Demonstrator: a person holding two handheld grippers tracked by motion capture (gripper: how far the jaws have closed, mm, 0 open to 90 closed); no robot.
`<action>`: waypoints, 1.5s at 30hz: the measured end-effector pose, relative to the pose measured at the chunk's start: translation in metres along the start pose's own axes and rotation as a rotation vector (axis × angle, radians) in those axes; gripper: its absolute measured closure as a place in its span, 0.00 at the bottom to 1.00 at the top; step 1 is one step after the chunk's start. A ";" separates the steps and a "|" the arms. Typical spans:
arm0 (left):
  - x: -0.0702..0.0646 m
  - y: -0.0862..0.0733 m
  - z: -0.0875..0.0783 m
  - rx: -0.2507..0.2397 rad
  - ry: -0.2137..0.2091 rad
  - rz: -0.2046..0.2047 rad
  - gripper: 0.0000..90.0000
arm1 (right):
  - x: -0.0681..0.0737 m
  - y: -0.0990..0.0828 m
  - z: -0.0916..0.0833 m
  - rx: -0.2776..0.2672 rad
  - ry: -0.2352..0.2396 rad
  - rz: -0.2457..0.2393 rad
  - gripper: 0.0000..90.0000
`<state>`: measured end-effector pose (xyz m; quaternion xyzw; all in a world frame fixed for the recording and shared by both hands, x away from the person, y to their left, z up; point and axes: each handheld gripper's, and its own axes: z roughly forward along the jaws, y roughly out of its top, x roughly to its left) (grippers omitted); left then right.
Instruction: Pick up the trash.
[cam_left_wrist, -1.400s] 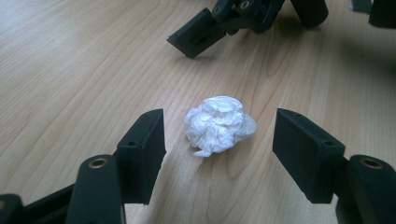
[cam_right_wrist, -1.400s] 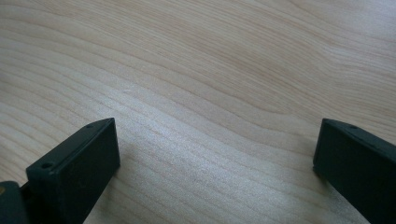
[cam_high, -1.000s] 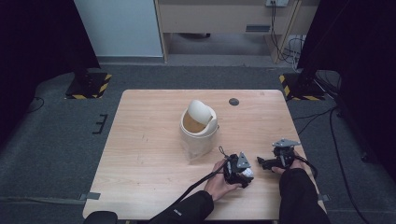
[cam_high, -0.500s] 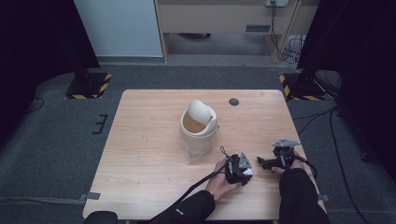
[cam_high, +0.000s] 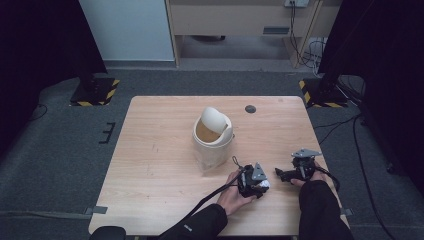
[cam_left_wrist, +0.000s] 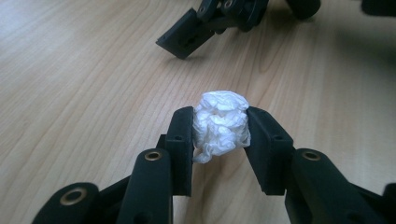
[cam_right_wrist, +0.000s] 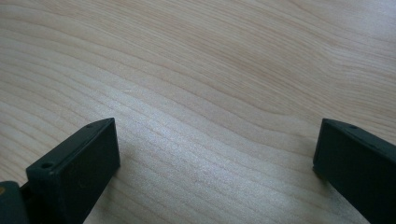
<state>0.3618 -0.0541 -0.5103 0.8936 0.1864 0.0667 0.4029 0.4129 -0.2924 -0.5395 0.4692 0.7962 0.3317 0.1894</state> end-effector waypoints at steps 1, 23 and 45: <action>0.000 0.000 -0.004 -0.010 -0.003 -0.007 0.70 | 0.000 0.000 0.000 0.000 0.001 0.001 0.01; 0.017 -0.037 -0.104 -0.107 0.037 -0.075 0.69 | 0.000 0.000 0.000 0.001 0.000 -0.002 0.01; 0.034 -0.068 -0.166 -0.232 0.115 -0.191 0.69 | 0.000 0.000 0.000 0.001 0.000 -0.001 0.01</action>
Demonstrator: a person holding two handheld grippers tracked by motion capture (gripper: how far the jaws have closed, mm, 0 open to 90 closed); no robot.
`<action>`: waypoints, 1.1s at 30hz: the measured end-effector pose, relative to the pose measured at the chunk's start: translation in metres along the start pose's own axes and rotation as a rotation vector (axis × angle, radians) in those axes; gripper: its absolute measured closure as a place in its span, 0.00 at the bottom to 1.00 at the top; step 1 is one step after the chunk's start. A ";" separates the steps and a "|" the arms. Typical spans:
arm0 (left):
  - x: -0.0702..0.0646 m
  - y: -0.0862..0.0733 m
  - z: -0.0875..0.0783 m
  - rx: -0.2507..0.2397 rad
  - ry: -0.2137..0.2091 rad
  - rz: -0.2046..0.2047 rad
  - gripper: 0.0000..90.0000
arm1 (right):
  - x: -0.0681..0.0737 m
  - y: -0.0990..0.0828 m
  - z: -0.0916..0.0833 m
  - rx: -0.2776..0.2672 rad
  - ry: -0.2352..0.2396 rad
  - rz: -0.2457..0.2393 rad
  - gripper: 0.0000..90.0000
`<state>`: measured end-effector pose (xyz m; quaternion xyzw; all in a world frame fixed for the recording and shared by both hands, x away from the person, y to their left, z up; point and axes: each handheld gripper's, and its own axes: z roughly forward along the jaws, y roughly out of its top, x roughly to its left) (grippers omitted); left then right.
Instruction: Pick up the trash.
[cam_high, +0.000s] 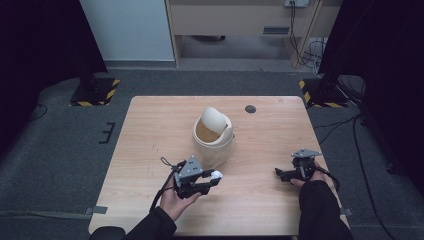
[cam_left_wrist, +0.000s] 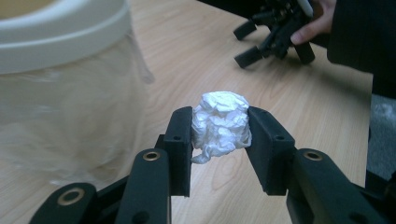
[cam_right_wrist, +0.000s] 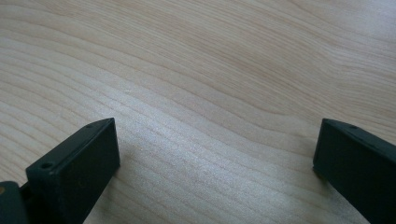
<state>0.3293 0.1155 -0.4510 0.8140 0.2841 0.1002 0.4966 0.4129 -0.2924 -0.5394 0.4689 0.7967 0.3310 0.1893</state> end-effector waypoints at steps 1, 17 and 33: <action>0.002 0.000 -0.003 -0.012 0.008 -0.005 0.69 | 0.000 0.000 0.000 0.000 0.000 0.000 0.01; 0.021 0.016 -0.035 -0.142 0.080 -0.042 0.69 | 0.000 0.000 0.000 0.000 0.000 0.000 0.01; 0.037 0.027 -0.056 -0.226 0.149 -0.057 0.69 | 0.000 0.000 0.000 -0.002 -0.001 0.000 0.01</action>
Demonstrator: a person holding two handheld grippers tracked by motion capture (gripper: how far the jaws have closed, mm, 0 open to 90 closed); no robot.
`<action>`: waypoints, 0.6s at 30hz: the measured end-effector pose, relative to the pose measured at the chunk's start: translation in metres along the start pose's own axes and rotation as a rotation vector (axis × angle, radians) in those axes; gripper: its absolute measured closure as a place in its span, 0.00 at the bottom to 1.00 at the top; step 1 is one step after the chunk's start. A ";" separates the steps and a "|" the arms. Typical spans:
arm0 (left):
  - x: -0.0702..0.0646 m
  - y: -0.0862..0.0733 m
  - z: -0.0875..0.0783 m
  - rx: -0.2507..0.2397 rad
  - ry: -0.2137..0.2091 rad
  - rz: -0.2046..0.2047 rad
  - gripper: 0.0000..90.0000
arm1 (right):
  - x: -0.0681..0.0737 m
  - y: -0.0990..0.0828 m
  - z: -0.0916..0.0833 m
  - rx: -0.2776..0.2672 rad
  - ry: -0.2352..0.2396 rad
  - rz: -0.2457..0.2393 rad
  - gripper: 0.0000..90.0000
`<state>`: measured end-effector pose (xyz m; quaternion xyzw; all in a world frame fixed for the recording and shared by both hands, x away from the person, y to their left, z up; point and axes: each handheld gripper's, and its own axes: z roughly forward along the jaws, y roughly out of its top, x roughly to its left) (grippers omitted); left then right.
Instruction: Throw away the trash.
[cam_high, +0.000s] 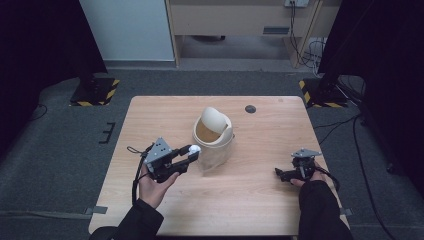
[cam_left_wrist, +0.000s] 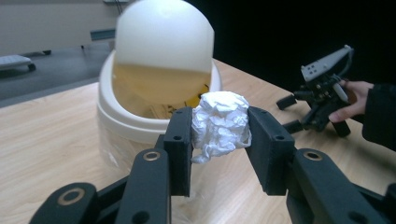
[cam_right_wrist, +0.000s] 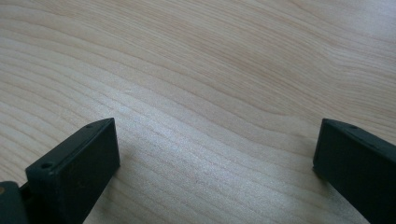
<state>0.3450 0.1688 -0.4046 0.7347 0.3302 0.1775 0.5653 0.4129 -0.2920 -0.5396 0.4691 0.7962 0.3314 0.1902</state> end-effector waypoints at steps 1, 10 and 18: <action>0.002 0.002 0.000 -0.007 0.005 -0.004 0.69 | 0.000 0.000 0.000 0.000 0.000 0.000 0.01; 0.014 0.013 0.002 -0.036 0.043 0.004 0.69 | 0.000 0.000 0.000 0.001 -0.002 -0.002 0.01; 0.022 0.018 0.007 -0.047 0.061 0.012 0.69 | 0.000 0.000 0.000 0.001 -0.002 -0.002 0.01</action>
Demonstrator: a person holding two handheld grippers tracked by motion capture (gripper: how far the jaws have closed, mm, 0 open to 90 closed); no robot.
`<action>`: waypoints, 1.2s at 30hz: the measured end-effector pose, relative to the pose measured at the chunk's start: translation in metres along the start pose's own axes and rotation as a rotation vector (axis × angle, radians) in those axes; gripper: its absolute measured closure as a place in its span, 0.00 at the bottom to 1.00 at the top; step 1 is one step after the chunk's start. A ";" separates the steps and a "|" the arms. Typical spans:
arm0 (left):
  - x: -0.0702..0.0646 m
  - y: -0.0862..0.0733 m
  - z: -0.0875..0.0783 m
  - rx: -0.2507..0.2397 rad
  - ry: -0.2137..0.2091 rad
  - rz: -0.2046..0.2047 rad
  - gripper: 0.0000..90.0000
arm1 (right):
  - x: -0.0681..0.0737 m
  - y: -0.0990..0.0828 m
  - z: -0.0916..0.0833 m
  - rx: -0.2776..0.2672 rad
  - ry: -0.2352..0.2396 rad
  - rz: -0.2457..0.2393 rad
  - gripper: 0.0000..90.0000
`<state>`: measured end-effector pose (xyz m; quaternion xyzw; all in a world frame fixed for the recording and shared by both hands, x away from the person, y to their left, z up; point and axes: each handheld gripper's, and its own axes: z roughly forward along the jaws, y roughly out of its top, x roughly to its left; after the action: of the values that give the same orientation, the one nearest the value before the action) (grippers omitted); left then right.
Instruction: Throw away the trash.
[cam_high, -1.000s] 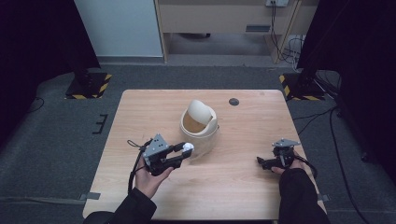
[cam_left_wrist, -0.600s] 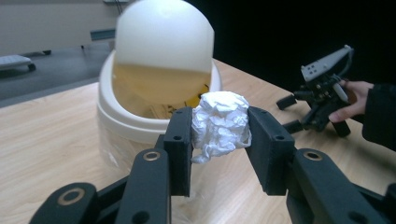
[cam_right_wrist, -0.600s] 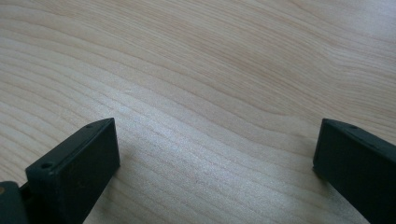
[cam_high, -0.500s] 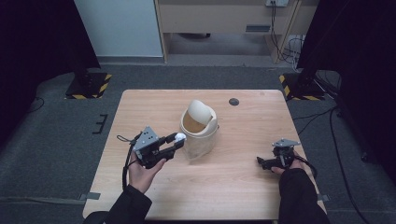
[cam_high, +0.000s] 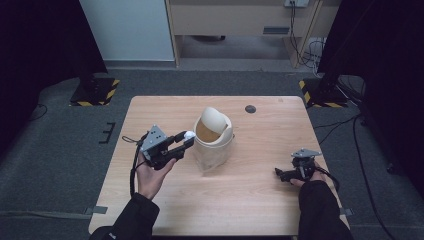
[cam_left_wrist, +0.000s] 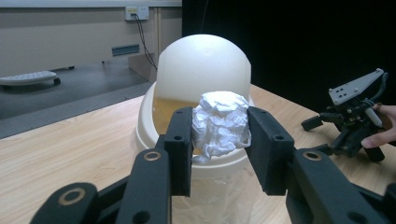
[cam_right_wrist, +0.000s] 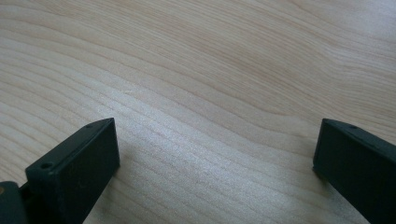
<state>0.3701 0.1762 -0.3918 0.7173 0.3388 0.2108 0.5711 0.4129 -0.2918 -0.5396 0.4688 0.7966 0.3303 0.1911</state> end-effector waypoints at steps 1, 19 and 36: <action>0.001 0.000 0.001 0.001 0.002 0.000 0.69 | 0.000 0.000 0.000 0.000 0.000 0.002 0.01; 0.005 -0.002 0.030 0.024 0.010 0.005 0.69 | 0.001 0.000 0.000 -0.001 0.002 0.001 0.01; 0.009 -0.009 0.047 0.071 0.022 0.012 0.69 | 0.001 0.000 0.000 -0.001 0.002 0.000 0.01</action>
<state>0.4070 0.1519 -0.4134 0.7368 0.3480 0.2102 0.5403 0.4127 -0.2911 -0.5396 0.4683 0.7966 0.3314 0.1905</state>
